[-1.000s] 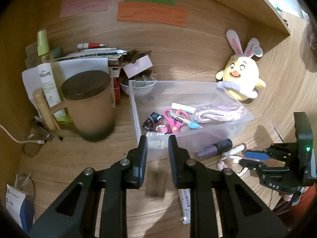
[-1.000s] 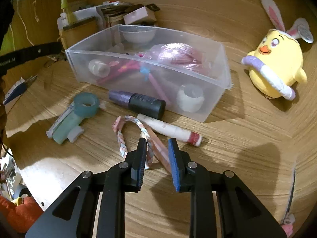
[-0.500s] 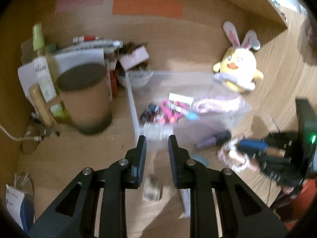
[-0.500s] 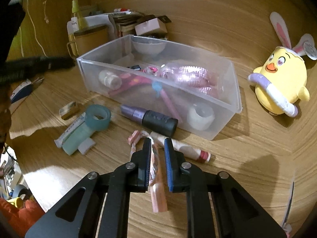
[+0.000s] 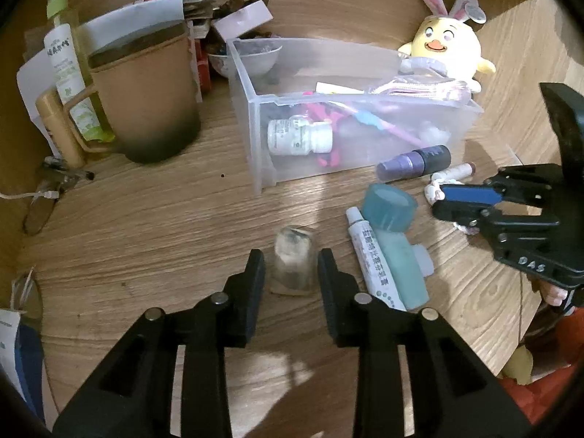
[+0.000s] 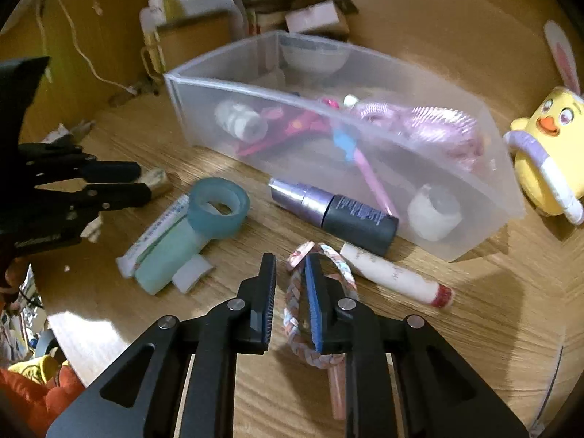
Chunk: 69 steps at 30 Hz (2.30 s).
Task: Organize objects
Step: 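Drop the braided cord and eraser into the clear box, opening both tools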
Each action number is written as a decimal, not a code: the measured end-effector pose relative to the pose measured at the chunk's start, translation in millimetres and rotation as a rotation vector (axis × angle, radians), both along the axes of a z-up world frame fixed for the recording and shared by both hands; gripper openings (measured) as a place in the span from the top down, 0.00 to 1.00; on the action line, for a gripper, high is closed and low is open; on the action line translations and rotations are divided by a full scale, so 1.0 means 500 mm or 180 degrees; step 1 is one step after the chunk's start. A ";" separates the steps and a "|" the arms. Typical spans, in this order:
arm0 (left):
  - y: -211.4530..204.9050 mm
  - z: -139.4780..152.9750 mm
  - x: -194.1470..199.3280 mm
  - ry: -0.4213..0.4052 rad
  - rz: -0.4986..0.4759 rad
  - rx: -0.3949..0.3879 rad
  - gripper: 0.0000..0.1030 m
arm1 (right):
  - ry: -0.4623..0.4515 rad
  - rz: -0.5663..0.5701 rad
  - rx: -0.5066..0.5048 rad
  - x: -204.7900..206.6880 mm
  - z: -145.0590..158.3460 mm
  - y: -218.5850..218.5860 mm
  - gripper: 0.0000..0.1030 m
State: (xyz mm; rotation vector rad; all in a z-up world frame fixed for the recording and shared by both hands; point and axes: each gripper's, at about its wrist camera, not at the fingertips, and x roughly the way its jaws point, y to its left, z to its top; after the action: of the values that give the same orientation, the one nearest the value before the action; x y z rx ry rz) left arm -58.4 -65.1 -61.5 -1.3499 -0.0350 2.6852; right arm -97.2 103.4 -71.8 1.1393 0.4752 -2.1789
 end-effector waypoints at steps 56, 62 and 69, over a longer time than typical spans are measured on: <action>0.048 0.136 -0.213 0.0481 0.0157 0.0246 0.77 | 0.0196 -0.0256 -0.0971 -0.185 0.141 0.002 0.89; 0.054 0.150 -0.195 0.0597 0.0184 0.0185 0.40 | 0.0107 -0.0245 -0.0804 -0.177 0.132 0.005 0.79; 0.040 0.180 -0.156 0.0779 0.0310 0.0152 0.23 | 0.0396 -0.0266 -0.0749 -0.122 0.169 0.032 0.43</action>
State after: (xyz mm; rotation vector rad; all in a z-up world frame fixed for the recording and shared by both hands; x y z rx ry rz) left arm -136.5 -45.2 28.6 -1.0231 -0.1418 2.8904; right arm -158.3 119.6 12.9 0.9153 0.2186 -2.3162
